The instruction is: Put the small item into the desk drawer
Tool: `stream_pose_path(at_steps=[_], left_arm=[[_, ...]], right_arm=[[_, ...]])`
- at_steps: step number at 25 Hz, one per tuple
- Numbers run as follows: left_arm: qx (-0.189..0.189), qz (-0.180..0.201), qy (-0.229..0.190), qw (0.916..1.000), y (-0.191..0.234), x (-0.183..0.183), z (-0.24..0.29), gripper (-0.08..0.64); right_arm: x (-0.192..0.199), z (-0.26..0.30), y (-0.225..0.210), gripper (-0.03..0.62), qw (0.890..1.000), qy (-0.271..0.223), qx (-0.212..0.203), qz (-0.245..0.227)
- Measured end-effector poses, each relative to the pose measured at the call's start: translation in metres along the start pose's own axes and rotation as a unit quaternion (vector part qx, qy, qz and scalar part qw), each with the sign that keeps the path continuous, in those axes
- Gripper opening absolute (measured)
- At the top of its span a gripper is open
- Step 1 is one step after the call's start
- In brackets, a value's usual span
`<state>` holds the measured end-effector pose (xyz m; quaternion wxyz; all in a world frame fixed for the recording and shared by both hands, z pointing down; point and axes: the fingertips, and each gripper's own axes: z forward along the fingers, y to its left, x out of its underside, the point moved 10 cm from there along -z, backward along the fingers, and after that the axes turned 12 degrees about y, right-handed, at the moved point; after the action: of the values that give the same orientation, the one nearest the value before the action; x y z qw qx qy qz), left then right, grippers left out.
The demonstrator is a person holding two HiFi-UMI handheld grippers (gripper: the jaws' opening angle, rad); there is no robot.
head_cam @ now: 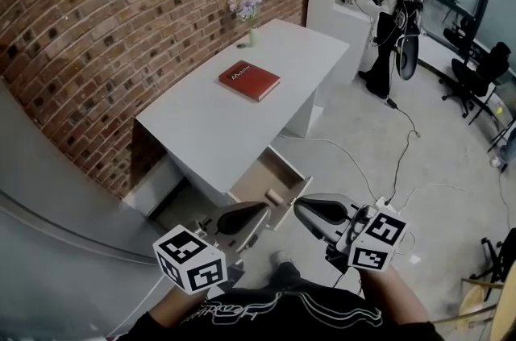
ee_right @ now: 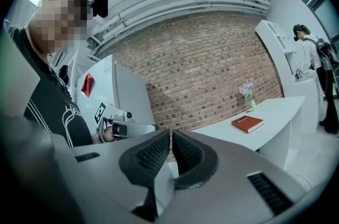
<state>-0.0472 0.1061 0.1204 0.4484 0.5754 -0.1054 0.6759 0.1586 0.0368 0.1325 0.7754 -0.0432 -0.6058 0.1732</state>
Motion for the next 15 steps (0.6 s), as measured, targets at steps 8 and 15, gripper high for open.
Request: stream_pose_path(at_steps=[8,15], left_arm=[[-0.011,0.010,0.000,0.9999,0.004,-0.004,0.008,0.023],[-0.004,-0.007,0.000,1.0000,0.025,-0.003,0.019,0.023]], right_arm=[[0.002,0.005,-0.010,0.049,1.000,0.010,-0.010,0.003],[0.006,0.014,-0.029,0.049,1.000,0.011,-0.006,0.012]])
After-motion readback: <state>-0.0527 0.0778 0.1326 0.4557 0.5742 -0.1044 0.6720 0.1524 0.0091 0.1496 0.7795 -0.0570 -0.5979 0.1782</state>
